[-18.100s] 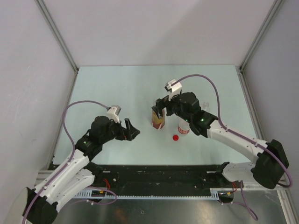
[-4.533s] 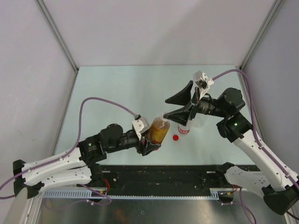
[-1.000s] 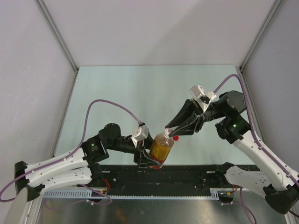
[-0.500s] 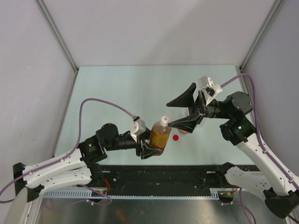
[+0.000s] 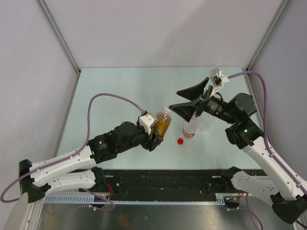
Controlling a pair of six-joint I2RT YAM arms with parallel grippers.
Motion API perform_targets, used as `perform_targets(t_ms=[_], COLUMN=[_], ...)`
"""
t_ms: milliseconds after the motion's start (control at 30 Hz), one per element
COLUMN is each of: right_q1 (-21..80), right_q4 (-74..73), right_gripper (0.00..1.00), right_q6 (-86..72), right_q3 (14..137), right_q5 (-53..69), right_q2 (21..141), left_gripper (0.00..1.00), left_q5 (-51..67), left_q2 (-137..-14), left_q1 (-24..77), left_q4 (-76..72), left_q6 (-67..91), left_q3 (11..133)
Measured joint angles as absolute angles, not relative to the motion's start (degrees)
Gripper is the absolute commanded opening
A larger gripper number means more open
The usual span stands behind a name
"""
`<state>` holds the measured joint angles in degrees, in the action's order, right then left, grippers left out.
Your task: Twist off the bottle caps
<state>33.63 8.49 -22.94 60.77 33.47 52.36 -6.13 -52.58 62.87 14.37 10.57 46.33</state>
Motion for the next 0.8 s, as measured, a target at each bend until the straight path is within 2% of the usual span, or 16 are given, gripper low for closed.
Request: perform_targets(t_ms=[367,533,800], right_q1=[33.85,35.22,37.08], right_q4=[2.39,1.48,0.84], right_gripper=[0.99,0.98,0.89], right_q6=[-32.67,-34.48,-35.05], right_q3=[60.77,60.77,60.77], right_q5=[19.11,17.61,17.58], right_q2=[58.06,59.9,61.41], left_gripper=[0.41,0.42,0.42], left_q5=[-24.34,-30.5,-34.39], left_q2=[-54.41,-57.91,-60.71], left_q1=[66.83,69.04,70.67], left_q4=[23.4,26.48,29.52], left_q6=[12.1,12.12,12.08], left_q3=[50.35,53.23,54.04])
